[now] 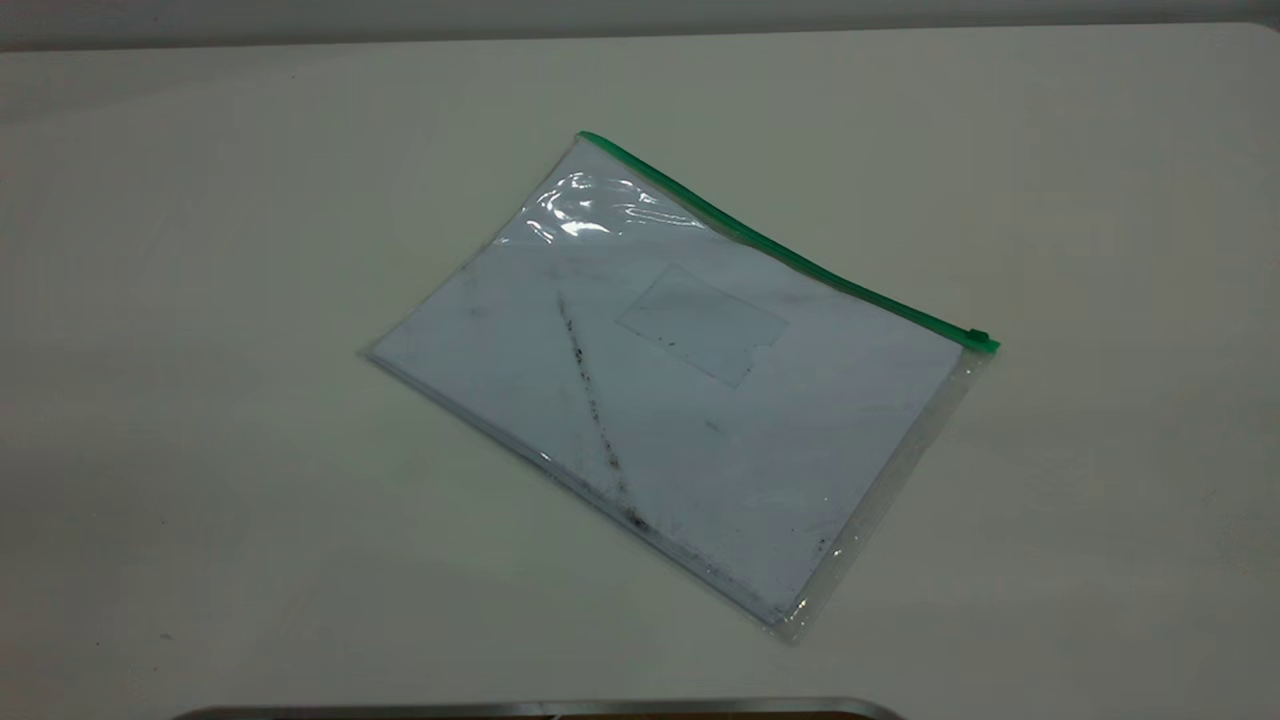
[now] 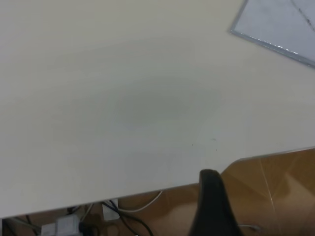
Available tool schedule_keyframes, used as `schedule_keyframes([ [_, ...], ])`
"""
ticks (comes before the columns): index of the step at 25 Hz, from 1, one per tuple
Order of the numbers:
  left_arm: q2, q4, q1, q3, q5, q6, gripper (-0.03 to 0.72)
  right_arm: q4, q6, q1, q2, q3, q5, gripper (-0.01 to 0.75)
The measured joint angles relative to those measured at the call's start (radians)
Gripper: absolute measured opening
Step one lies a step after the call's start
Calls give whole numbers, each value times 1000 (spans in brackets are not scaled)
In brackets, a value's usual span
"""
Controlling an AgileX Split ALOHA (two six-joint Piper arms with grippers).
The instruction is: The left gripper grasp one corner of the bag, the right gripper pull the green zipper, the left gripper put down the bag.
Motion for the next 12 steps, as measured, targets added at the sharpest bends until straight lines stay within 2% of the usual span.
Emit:
schedule_keyframes([
  [5, -3, -1, 11, 1, 0, 0, 577, 0, 0, 0, 0, 0, 0, 558],
  [10, -57, -1, 191, 1, 0, 0, 577, 0, 0, 0, 0, 0, 0, 558],
  [12, -101, -1, 235, 1, 0, 0, 577, 0, 0, 0, 0, 0, 0, 558],
])
